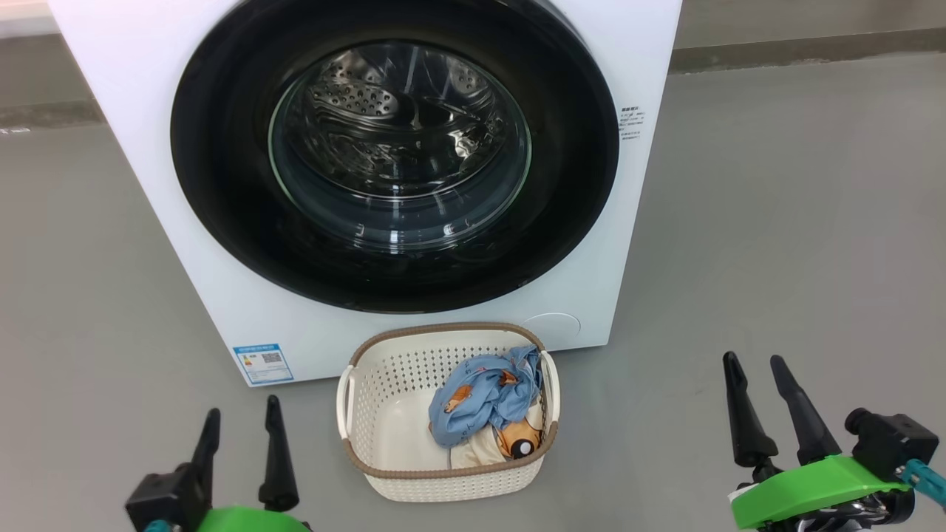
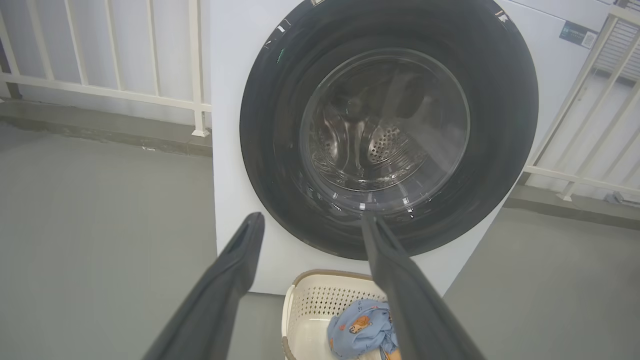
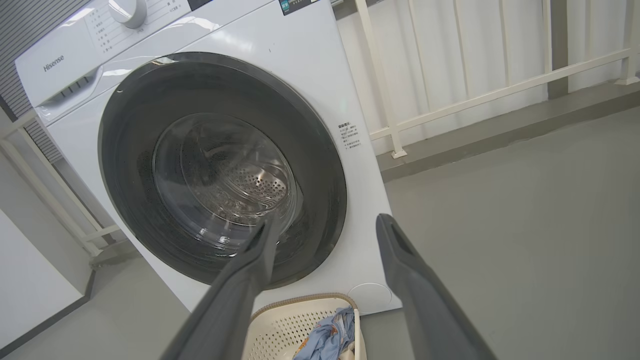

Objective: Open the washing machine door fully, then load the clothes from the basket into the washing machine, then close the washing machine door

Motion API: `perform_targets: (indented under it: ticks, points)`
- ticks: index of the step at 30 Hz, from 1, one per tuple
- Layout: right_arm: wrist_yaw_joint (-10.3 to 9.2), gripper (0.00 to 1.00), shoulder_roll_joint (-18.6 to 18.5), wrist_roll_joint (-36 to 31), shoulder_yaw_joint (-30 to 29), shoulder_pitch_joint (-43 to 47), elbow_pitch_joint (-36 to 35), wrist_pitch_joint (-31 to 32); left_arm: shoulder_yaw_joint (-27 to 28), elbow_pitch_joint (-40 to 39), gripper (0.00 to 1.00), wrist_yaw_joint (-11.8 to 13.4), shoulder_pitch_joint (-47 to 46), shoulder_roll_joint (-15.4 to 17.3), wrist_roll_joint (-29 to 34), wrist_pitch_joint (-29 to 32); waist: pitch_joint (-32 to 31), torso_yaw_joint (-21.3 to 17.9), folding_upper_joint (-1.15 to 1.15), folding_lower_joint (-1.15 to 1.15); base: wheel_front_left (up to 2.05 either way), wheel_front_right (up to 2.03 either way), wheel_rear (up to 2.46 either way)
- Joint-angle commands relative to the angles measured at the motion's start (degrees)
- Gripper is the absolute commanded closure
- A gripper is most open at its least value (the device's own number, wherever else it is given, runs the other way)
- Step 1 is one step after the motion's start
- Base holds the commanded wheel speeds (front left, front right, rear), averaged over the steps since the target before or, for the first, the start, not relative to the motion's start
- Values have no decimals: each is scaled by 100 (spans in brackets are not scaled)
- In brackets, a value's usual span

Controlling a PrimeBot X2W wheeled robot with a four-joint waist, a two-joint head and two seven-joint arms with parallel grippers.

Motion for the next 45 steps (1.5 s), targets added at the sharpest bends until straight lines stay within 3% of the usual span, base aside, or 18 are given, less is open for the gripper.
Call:
perform_targets:
  ticks: [1, 14, 21, 45]
  points:
    - [8, 0, -60, -210, 153, -233, -93, -90, 83, -110, 0, 1, -133, 71, 252, -91, -2, 2, 0, 0, 0, 0, 0]
    - [9, 0, -68, -938, 359, -293, 398, -291, -70, 322, 0, 52, -124, 88, 893, -296, -38, -6, 0, 0, 0, 0, 0]
    - [10, 0, -74, -1412, 315, -370, 713, -425, -117, 524, 0, -117, -142, 100, 832, -433, -68, 4, 0, 0, 0, 0, 0]
    - [10, 0, -74, -1387, 237, -420, 823, -427, -20, 829, 0, -279, -165, 100, 589, -435, -65, -20, 0, 0, 0, 0, 0]
